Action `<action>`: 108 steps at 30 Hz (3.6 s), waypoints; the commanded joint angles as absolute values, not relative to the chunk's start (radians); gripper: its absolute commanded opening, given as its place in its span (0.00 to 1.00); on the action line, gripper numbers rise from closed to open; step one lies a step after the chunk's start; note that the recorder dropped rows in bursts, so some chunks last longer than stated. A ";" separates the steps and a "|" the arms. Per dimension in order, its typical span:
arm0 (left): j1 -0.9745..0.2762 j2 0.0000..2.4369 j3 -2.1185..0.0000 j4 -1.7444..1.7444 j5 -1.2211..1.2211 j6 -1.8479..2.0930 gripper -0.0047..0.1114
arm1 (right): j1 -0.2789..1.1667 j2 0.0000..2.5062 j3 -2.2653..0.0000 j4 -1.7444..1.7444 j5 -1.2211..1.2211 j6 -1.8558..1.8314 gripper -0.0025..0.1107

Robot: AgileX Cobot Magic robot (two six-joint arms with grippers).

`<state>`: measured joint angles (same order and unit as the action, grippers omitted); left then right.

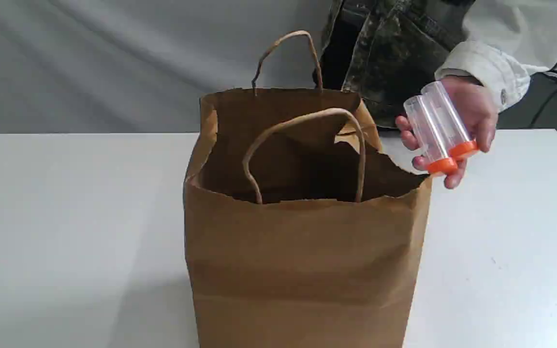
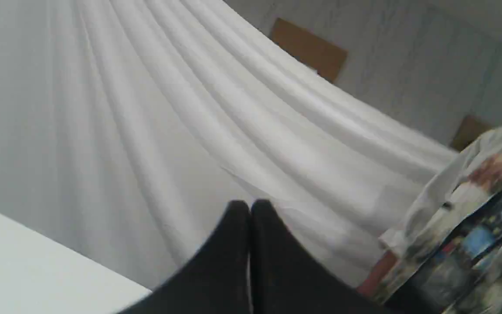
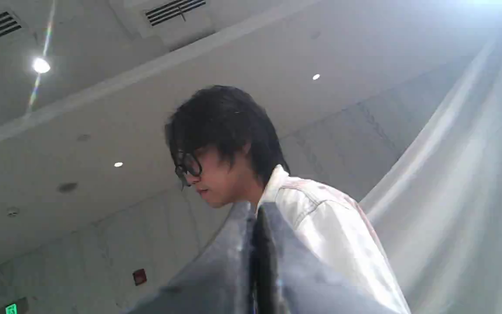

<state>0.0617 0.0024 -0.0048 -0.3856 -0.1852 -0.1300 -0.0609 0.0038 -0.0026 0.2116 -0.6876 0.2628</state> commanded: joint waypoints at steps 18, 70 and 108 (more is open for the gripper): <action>0.059 0.000 0.000 -0.244 -0.183 -0.314 0.04 | -0.058 0.160 -0.363 -0.273 -0.694 0.039 0.02; 0.059 0.000 0.000 -0.244 -0.149 -0.338 0.04 | 0.036 1.447 -1.596 0.958 0.814 -0.782 0.02; 0.059 0.000 0.000 -0.244 -0.126 -0.338 0.04 | 0.142 1.808 -1.596 0.704 1.211 -0.647 0.63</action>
<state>0.0617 0.0024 -0.0048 -0.2479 -0.1289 -0.3302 0.1394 1.8148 -1.5888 0.7169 1.2138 -0.6368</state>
